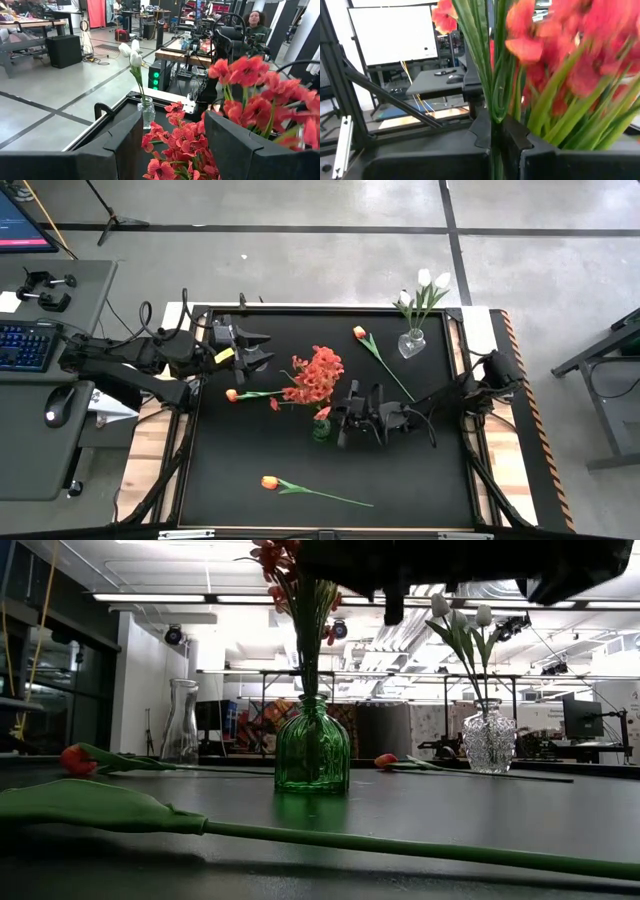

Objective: Sort flowers into vase by color
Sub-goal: Put the orange flowers into the green vase

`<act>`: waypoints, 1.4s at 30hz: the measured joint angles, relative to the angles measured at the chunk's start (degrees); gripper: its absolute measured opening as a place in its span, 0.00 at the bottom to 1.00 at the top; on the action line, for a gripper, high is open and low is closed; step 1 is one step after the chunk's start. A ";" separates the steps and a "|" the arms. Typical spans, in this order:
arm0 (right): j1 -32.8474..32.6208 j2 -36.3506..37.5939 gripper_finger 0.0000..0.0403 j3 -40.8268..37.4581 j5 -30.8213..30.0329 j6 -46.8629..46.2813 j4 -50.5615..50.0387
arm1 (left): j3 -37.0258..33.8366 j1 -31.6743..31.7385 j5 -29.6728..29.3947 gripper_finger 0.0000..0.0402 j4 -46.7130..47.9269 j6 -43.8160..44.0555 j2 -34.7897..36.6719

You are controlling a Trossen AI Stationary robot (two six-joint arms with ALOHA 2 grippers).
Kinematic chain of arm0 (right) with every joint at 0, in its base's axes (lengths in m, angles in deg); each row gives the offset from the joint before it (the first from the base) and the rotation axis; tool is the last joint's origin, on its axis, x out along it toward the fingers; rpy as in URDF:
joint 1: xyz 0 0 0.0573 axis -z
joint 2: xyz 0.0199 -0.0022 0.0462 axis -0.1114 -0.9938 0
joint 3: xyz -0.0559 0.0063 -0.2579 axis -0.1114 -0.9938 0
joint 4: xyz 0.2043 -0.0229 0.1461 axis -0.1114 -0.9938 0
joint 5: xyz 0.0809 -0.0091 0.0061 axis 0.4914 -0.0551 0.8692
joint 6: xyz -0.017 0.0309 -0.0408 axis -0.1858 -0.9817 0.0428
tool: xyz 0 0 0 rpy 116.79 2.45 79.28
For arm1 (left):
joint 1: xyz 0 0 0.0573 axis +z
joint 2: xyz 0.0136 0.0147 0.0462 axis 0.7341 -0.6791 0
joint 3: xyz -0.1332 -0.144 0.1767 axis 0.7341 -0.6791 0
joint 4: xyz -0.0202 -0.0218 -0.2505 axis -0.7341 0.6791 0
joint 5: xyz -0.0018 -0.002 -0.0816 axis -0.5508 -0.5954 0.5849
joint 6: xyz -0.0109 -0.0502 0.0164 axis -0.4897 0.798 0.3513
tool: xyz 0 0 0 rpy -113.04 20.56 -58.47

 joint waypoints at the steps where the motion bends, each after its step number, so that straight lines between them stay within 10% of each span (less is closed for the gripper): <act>1: 0.00 -0.88 0.00 0.00 -0.01 0.03 1.52 | 0.00 -0.02 0.01 0.50 -0.01 0.01 0.00; 42: 0.72 -8.19 0.00 0.07 -0.84 -4.53 -0.84 | 0.00 -0.02 0.14 0.50 0.22 -0.53 0.00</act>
